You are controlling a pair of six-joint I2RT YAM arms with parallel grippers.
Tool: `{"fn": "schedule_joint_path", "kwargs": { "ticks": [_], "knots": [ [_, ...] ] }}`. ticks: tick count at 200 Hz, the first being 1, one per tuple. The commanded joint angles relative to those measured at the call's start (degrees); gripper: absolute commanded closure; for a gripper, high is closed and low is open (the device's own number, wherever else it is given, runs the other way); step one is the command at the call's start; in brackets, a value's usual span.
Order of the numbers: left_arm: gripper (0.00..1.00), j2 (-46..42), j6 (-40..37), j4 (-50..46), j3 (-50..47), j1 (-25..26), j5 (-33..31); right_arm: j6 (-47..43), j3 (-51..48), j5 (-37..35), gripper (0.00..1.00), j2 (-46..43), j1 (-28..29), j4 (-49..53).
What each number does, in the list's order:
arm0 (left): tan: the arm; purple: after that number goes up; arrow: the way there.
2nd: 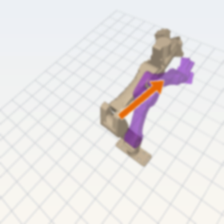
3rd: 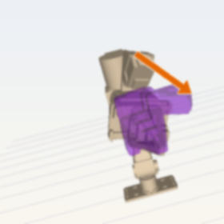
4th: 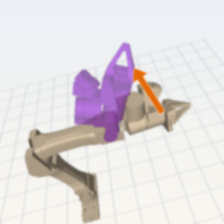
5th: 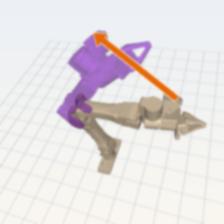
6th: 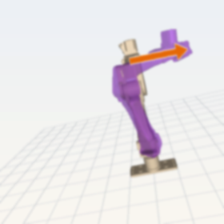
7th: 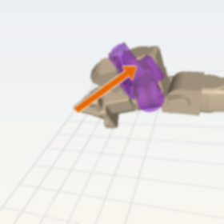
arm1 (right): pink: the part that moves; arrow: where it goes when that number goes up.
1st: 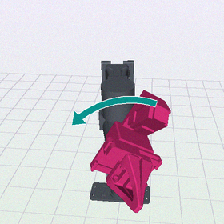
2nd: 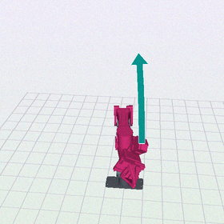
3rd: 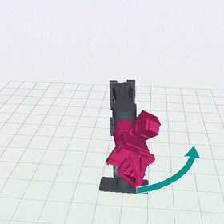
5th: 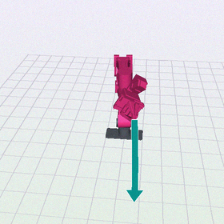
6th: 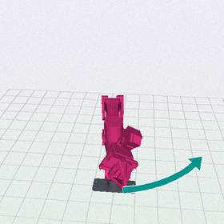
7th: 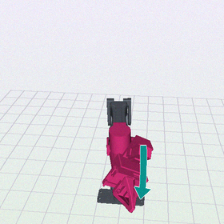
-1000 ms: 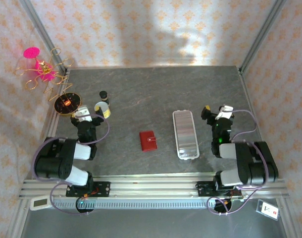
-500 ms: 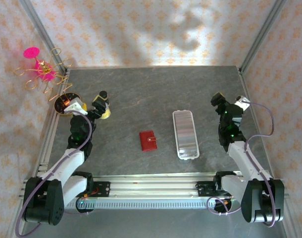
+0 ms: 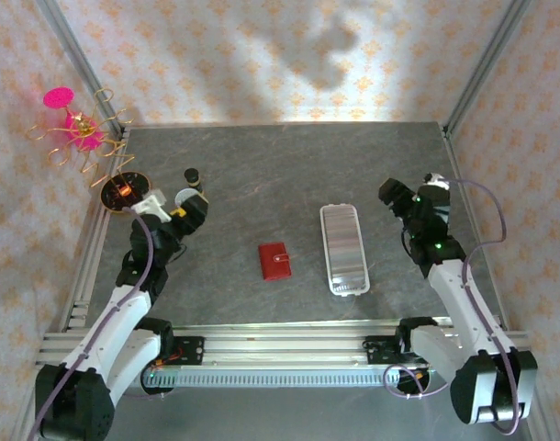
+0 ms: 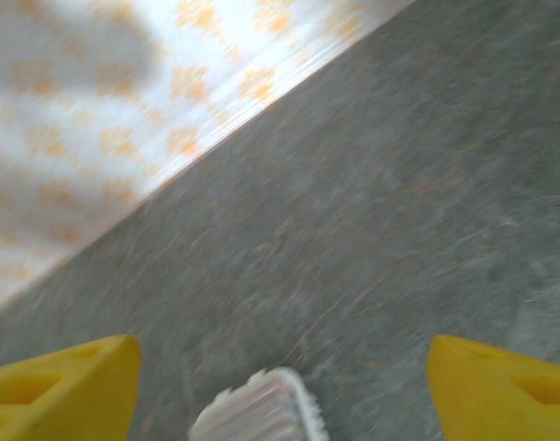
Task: Put the credit cards into the card holder
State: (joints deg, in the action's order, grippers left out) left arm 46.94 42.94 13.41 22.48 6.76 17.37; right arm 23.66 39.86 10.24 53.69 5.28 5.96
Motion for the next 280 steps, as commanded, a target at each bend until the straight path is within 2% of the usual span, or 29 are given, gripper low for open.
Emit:
{"fn": "schedule_joint_path", "kwargs": {
  "ticks": [1,23,40,46,59,70,100,136,188,280],
  "knots": [
    [0.18,1.7,3.0,-5.1,1.4,6.2,6.0,0.7,5.1,2.2,0.27,1.9,6.9,7.5],
    [0.26,4.9,7.0,-0.6,-0.6,15.2,5.2,2.8,6.7,-0.8,0.4,5.4,16.7,9.0],
    [0.3,8.1,7.0,-0.3,-0.6,20.8,2.3,4.9,6.3,-3.3,0.51,8.8,25.2,7.1],
    [0.34,9.0,7.4,-0.6,-0.5,21.9,1.0,5.5,6.4,-4.1,0.55,10.5,28.0,6.4],
    [0.48,10.9,9.1,1.1,-1.7,23.0,0.8,7.1,6.8,-5.6,0.65,14.4,32.9,5.3],
    [0.5,11.9,10.6,4.4,-3.5,23.1,2.4,7.8,7.4,-6.1,0.71,18.6,36.1,3.8],
    [0.49,12.4,12.9,7.2,-6.9,23.7,2.9,8.9,10.4,-5.7,0.84,28.9,41.0,0.6],
    [0.5,12.7,13.3,7.5,-8.4,25.5,1.9,8.7,16.4,-5.8,1.0,40.6,43.4,1.2],
    [0.51,17.0,13.9,10.1,-7.3,28.9,1.5,9.3,18.5,-5.0,1.0,46.9,43.7,-0.5],
    [0.55,24.6,15.7,15.4,-5.6,33.5,0.4,10.6,14.7,-8.8,1.0,48.6,43.8,0.2]
  ]
}}
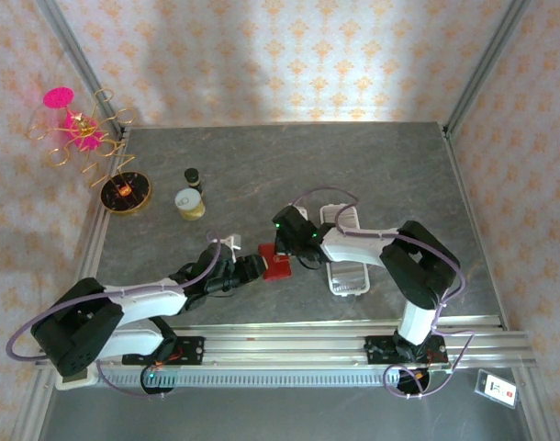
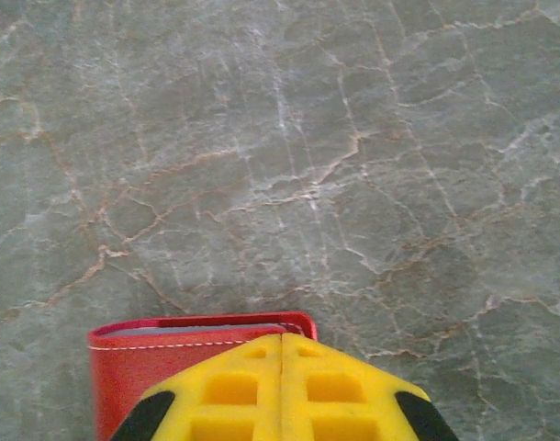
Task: Put the credit cards into the card holder
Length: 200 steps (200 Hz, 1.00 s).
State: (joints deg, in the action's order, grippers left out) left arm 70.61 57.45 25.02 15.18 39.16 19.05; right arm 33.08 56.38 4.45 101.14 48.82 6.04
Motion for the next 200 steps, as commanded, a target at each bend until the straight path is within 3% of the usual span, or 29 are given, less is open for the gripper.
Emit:
{"fn": "schedule_joint_path", "kwargs": {
  "ticks": [1,92,145,200],
  "knots": [
    [0.55,1.0,1.2,3.9,1.7,1.1,-1.4,1.2,-1.9,-3.0,1.0,1.2,0.2,0.1],
    [0.55,2.9,-0.3,-1.6,2.9,2.0,-6.8,2.2,-3.5,-3.5,1.0,1.6,0.2,-0.5],
    [0.55,6.3,0.5,1.4,3.4,2.5,-5.3,2.4,-3.6,-3.3,1.0,1.4,0.2,-0.6],
    [0.63,8.0,3.4,10.3,2.8,3.5,-1.8,2.8,-4.3,-3.1,1.0,0.9,0.2,-1.2]
  ]
}}
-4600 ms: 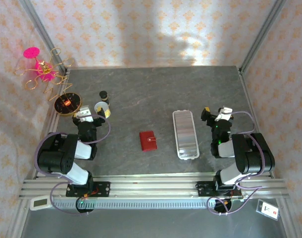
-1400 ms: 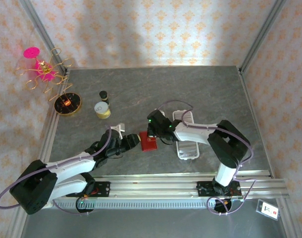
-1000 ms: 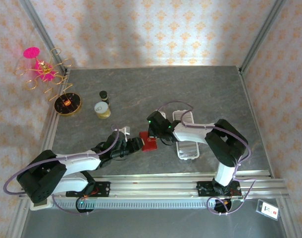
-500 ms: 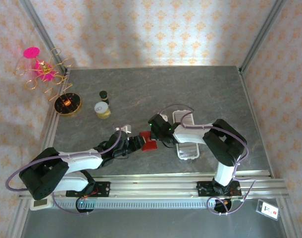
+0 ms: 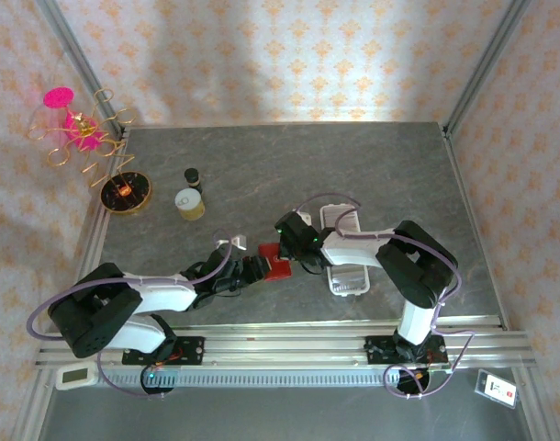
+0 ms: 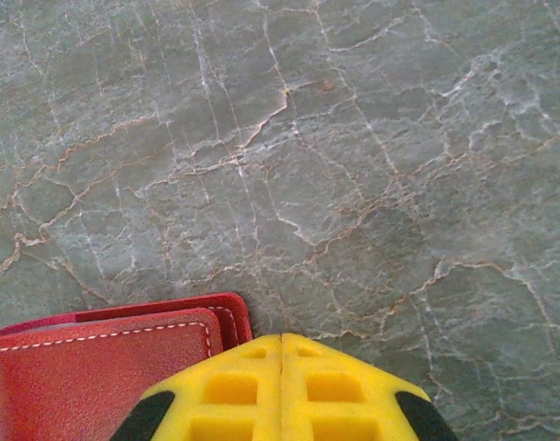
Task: Put the credit cards into the card holder
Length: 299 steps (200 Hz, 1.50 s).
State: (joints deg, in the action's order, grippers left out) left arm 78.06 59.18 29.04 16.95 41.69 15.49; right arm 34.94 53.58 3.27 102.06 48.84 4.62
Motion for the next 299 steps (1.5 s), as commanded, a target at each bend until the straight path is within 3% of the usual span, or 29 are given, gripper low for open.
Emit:
{"fn": "schedule_joint_path", "kwargs": {
  "ticks": [1,68,119,189,263,299],
  "knots": [
    [0.63,0.6,1.7,6.5,1.0,1.0,1.9,1.0,-1.5,-1.9,1.0,0.0,0.2,0.2],
    [0.63,1.5,5.2,14.2,-0.9,1.1,0.1,1.9,-3.3,-1.6,1.0,-2.3,0.2,-0.7],
    [0.62,-0.9,3.7,-1.3,1.8,1.8,-9.8,2.6,-4.2,-0.6,1.0,-2.5,0.2,-1.8],
    [0.61,4.6,3.9,-0.8,3.8,3.3,-9.3,2.9,-4.1,0.3,1.0,-2.5,0.3,-2.5],
    [0.65,7.1,8.6,18.5,-0.4,3.4,-3.0,4.1,-6.1,1.0,1.0,-3.9,0.3,-4.0],
    [0.76,7.1,9.6,24.9,-1.6,3.5,-2.3,4.8,-7.0,1.6,1.0,-5.5,0.3,-5.0]
  ]
}}
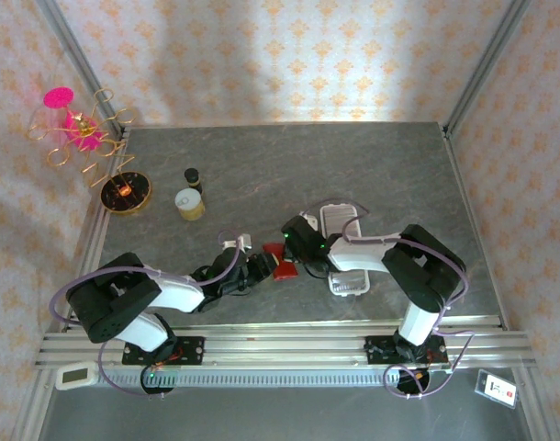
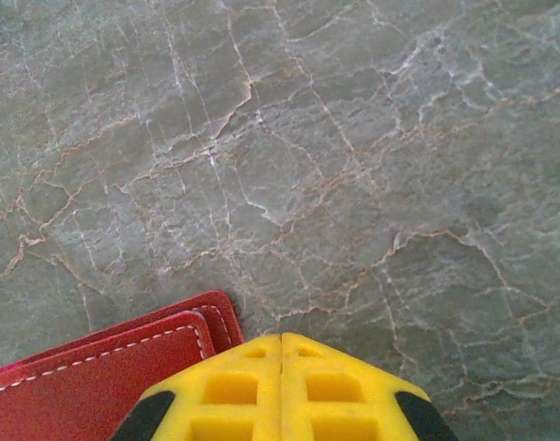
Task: Put the credit cards into the card holder
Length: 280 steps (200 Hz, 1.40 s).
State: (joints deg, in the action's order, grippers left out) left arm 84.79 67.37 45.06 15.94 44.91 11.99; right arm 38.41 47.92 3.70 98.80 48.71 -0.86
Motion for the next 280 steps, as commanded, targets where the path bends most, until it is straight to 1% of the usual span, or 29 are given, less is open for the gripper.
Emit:
{"fn": "schedule_joint_path", "kwargs": {
  "ticks": [1,35,63,82,94,106,114,127,148,161,185,210,241,264,280],
  "knots": [
    [0.77,0.4,1.4,8.9,-0.6,0.3,1.2,1.3,-1.4,1.1,1.0,-2.3,0.4,0.4],
    [0.94,-0.8,-0.2,6.9,-0.1,0.3,0.8,1.8,-2.2,0.9,1.0,-5.1,0.4,-0.5],
    [1.0,-5.5,-4.4,0.0,0.9,0.3,-1.1,1.4,-2.7,0.3,1.0,-8.8,0.4,-0.8],
    [1.0,-12.0,-9.4,-9.9,2.4,0.3,-5.5,0.7,-3.2,-1.2,1.0,-12.8,0.4,0.0],
    [1.0,-16.4,-12.7,-17.2,3.7,0.4,-9.6,-0.3,-3.7,-1.4,0.94,-16.0,0.4,-0.1],
    [1.0,-20.4,-16.5,-23.1,5.0,0.8,-13.4,-1.6,-4.3,-0.3,0.85,-19.6,0.6,-0.8],
    [1.0,-22.6,-18.5,-25.9,5.7,0.9,-15.2,-2.6,-4.4,0.5,0.78,-21.7,0.9,-1.2],
    [1.0,-25.8,-21.3,-28.2,6.4,1.0,-16.8,-3.5,-4.2,1.1,0.71,-24.8,1.6,-1.2],
    [1.0,-29.6,-24.5,-28.0,6.6,1.0,-16.9,-4.1,-4.1,4.5,0.59,-27.9,2.5,-3.0],
    [1.0,-31.5,-25.5,-26.1,6.2,1.1,-15.7,-4.0,-3.7,6.9,0.56,-28.3,2.8,-4.1],
    [1.0,-33.9,-25.9,-20.5,4.5,1.1,-12.3,-3.7,-1.9,7.8,0.55,-27.3,3.3,-4.2],
    [1.0,-35.0,-26.0,-18.1,4.2,1.1,-9.4,-3.4,-0.1,7.9,0.54,-25.8,3.4,-4.4],
    [1.0,-35.7,-26.8,-17.9,4.5,1.1,-7.2,-3.3,2.1,7.2,0.54,-23.5,3.5,-3.6],
    [1.0,-36.2,-26.4,-17.9,4.5,1.1,-6.9,-2.7,4.0,5.9,0.54,-21.7,3.5,-1.9],
    [1.0,-36.5,-26.1,-17.5,4.7,1.1,-6.5,-2.6,5.1,6.3,0.54,-20.4,3.6,-1.3]
  ]
}}
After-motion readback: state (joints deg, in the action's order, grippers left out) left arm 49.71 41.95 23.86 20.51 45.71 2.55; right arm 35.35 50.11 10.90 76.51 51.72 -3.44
